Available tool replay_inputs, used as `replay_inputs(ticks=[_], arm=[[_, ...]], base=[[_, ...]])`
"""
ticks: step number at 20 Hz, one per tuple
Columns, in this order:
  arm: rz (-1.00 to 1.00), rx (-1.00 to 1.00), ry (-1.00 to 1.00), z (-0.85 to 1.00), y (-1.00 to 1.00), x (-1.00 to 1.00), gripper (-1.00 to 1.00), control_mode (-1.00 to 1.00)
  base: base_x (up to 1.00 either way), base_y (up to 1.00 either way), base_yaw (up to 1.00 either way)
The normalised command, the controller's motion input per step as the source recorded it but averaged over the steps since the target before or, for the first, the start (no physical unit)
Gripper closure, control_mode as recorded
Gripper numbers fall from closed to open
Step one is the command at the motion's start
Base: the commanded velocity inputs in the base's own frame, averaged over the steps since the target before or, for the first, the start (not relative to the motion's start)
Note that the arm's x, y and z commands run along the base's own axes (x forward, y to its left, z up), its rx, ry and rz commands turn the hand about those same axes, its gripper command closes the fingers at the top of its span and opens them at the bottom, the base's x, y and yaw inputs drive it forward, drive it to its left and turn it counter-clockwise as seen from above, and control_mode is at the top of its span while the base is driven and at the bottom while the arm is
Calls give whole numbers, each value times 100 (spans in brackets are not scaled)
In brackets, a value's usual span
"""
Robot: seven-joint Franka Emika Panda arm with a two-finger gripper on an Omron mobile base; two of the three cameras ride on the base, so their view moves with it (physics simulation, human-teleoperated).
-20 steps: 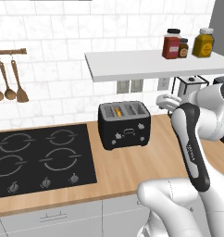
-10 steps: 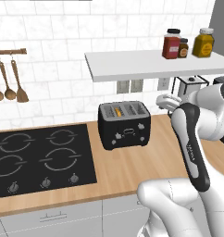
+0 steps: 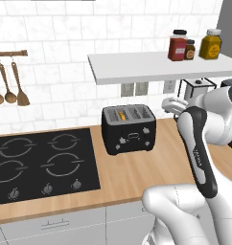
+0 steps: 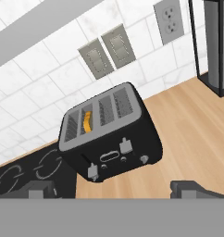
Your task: Start the toaster. Once the lever pops up, take the bread to the plate on the dining counter.
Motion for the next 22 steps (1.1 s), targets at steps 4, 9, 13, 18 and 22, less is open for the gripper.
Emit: replay_inputs(ticks=[4, 9, 13, 18, 22], arm=[[0, 0, 0, 0, 0, 0, -100, -100], [0, 0, 0, 0, 0, 0, -100, -100], [0, 0, 0, 0, 0, 0, -100, -100], [0, 0, 0, 0, 0, 0, -100, -100], [0, 0, 0, 0, 0, 0, -100, -100]], base=[[0, 0, 0], [0, 0, 0], [0, 0, 0], [0, 0, 0], [0, 0, 0]])
